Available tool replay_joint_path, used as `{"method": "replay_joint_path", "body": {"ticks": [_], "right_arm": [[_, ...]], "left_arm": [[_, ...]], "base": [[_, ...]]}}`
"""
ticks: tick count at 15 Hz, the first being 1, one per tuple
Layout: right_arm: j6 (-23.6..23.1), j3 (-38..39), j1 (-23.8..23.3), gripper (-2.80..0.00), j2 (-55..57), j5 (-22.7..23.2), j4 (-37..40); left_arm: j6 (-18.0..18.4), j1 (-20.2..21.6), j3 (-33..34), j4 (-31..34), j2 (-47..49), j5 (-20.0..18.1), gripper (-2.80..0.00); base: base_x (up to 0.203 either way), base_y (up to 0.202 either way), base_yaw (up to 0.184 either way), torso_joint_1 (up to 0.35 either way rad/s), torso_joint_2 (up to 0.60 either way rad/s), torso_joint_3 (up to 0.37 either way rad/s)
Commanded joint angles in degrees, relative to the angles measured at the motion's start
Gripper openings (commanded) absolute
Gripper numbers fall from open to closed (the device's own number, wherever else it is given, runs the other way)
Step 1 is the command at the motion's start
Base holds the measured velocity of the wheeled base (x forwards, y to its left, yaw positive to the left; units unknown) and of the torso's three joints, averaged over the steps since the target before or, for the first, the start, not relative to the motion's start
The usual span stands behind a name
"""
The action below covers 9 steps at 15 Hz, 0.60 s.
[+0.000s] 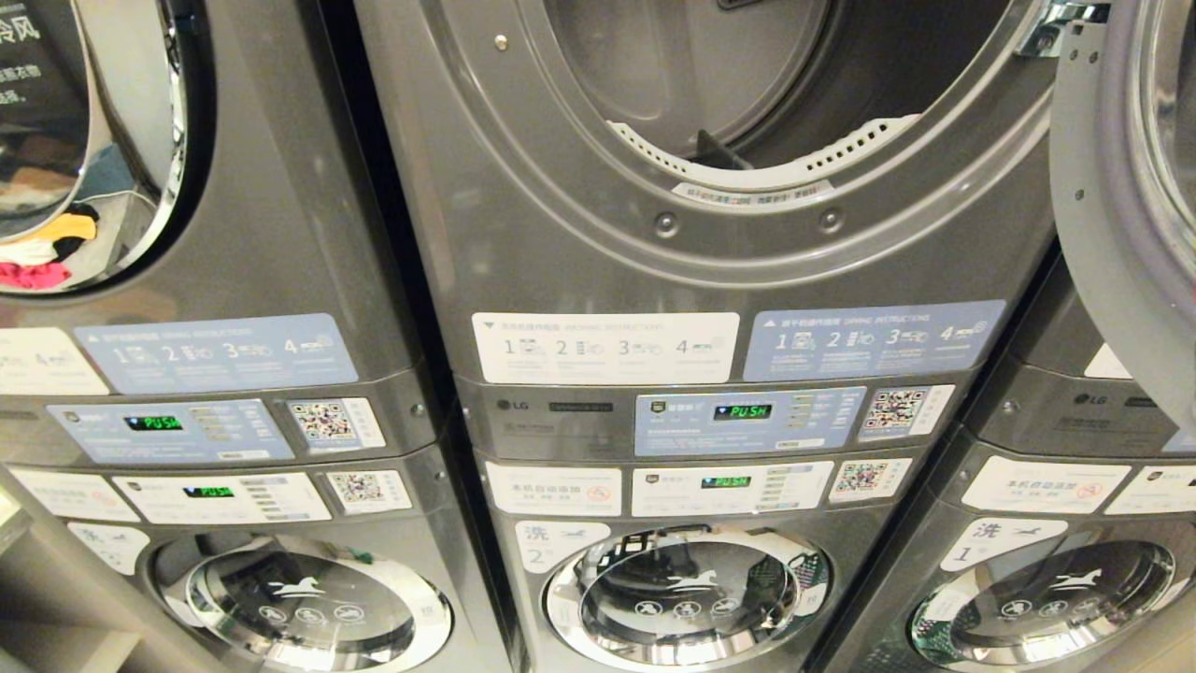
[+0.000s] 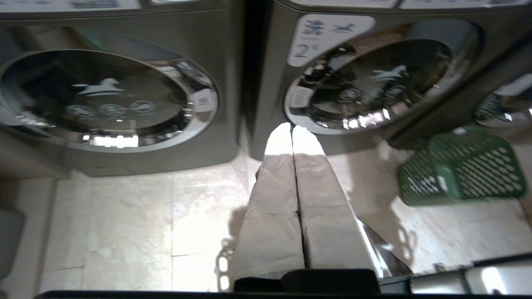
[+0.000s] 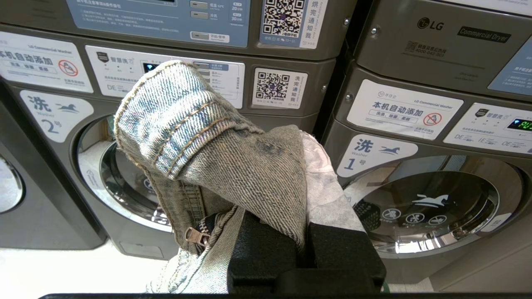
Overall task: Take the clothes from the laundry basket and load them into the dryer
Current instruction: Put the clothes in the dryer
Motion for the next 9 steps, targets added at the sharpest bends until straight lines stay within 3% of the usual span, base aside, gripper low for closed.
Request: {"method": "replay_joint_path", "body": {"ticks": [1, 4, 5, 7, 9], "right_arm": [[-0.29, 0.0, 0.0, -2.8, 0.01, 0.04, -0.03], [-0.12, 0.0, 0.0, -2.8, 0.01, 0.47, -0.03], [-0.21, 0.0, 0.0, -2.8, 0.01, 0.49, -0.03], [-0.21, 0.0, 0.0, -2.8, 0.01, 0.56, -0.03], [-0.32, 0.01, 0.0, -2.8, 0.01, 0.56, -0.03]], "left_arm": [[-0.07, 0.02, 0.03, 2.22, -9.62, 3.63, -2.8], [0.86, 1.63, -0.2, 5.31, -19.34, 6.95, -2.8], [2.29, 1.93, -0.34, 6.63, -22.88, 7.07, -2.8], [10.3, 2.28, -0.48, 8.01, -25.42, 4.64, -2.8], [10.03, 2.33, -0.45, 8.11, -25.42, 4.63, -2.8]], "base": [[0.0, 0.0, 0.0, 0.0, 0.0, 0.0], [0.0, 0.0, 0.0, 0.0, 0.0, 0.0], [0.0, 0.0, 0.0, 0.0, 0.0, 0.0], [0.0, 0.0, 0.0, 0.0, 0.0, 0.0], [0.0, 0.0, 0.0, 0.0, 0.0, 0.0]]}}
